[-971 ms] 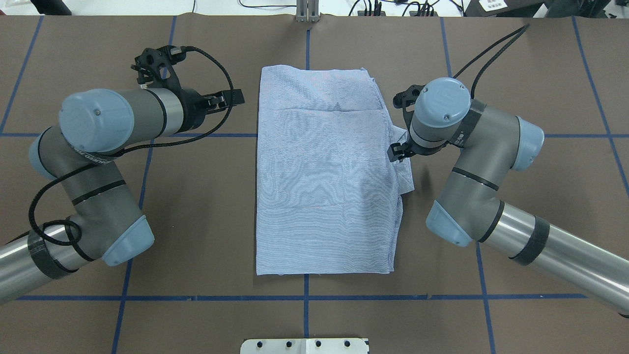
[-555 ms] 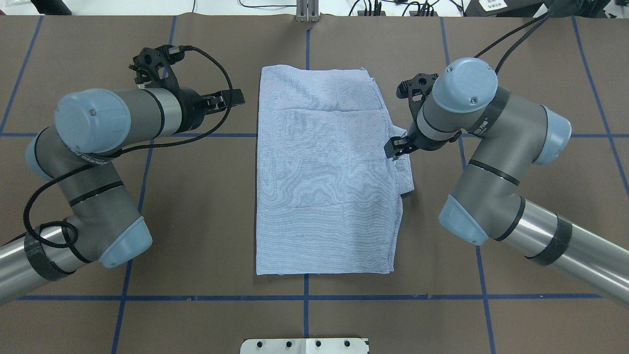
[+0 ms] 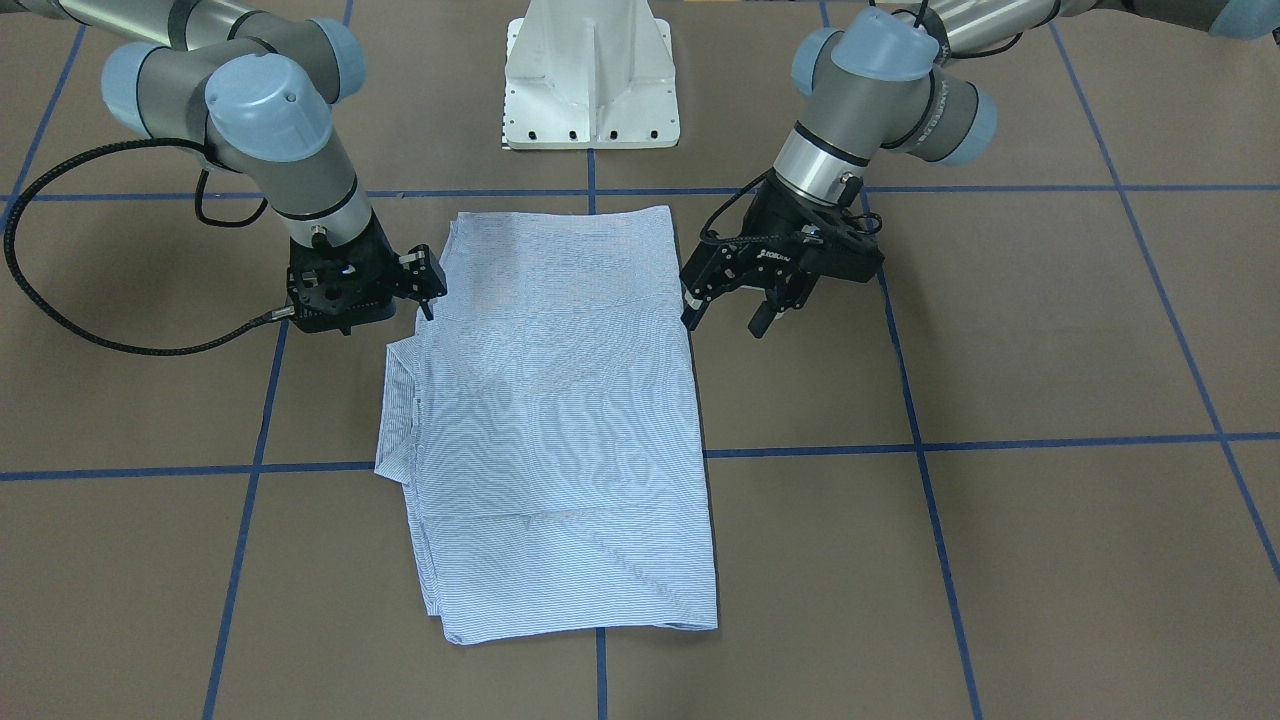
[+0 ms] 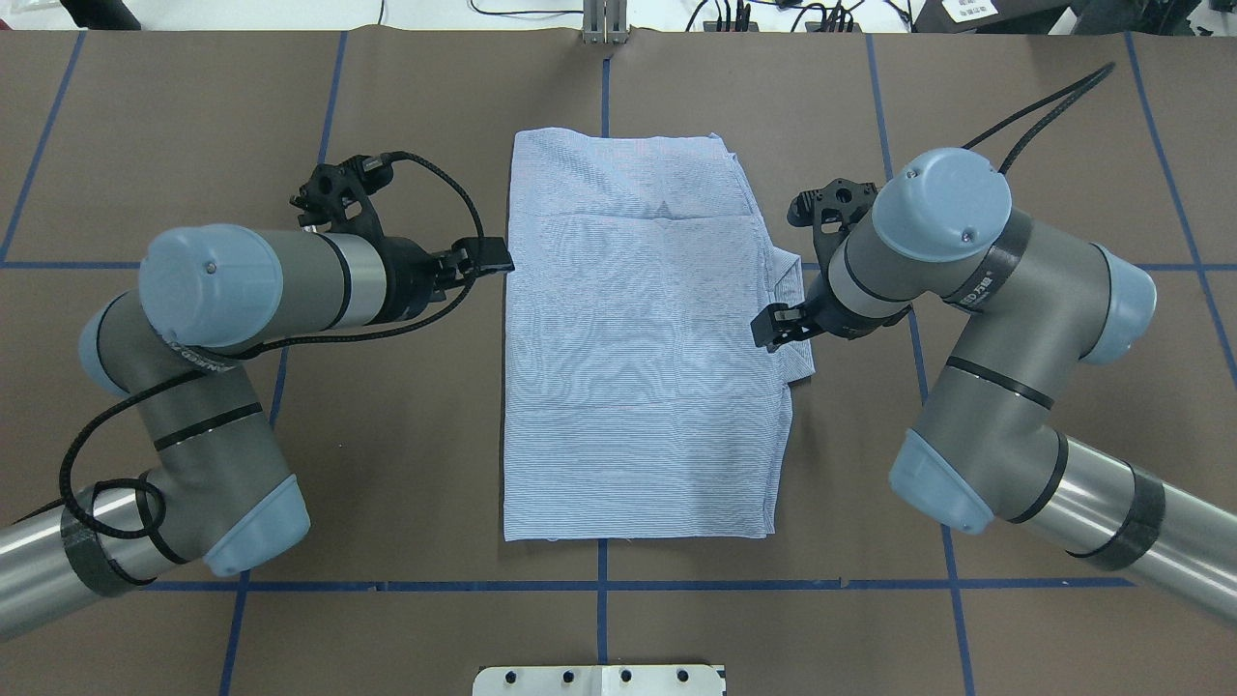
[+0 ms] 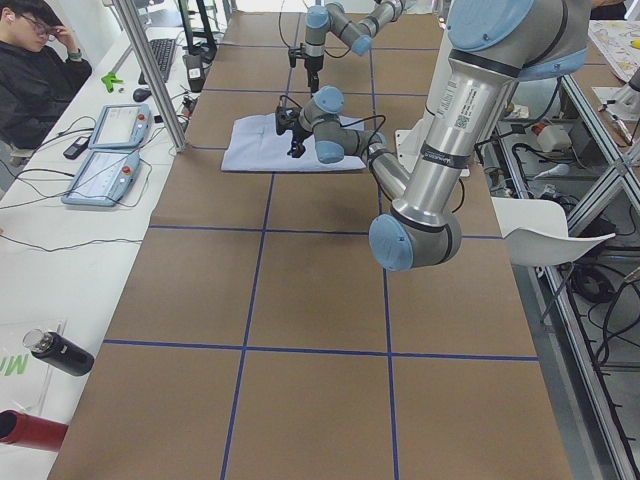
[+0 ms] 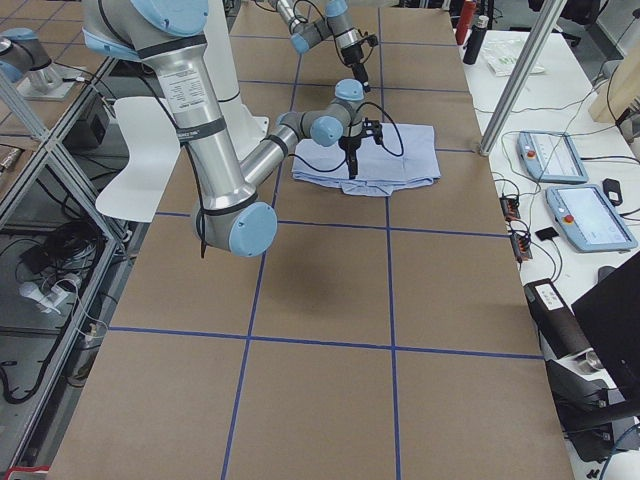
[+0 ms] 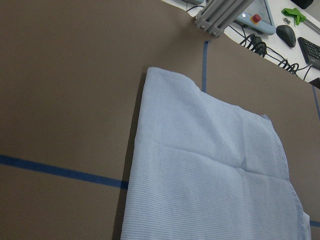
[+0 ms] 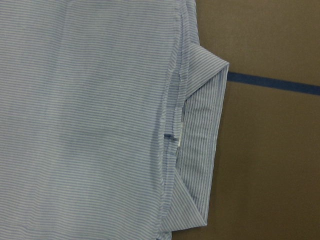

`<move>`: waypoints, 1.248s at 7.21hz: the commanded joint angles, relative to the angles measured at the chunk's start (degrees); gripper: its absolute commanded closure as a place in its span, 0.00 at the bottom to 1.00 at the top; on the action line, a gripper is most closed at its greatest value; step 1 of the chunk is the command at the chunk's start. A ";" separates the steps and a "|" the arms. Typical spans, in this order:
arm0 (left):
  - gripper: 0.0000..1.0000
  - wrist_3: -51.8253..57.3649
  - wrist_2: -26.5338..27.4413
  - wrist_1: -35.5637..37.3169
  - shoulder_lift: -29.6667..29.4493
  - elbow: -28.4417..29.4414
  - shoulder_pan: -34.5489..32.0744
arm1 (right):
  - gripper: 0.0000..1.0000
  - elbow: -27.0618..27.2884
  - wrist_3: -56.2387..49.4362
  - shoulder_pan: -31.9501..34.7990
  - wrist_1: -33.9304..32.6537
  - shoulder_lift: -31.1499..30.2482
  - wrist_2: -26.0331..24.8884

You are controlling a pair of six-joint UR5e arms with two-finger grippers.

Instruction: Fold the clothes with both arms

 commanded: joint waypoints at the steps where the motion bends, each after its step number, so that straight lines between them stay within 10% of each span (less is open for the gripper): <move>1: 0.00 -6.18 -0.28 0.00 2.18 -1.77 5.52 | 0.00 4.15 4.26 -1.92 0.07 -3.00 0.03; 9: 0.02 -23.54 6.31 5.89 4.56 -4.16 20.05 | 0.00 8.49 9.64 -3.25 0.07 -2.67 1.88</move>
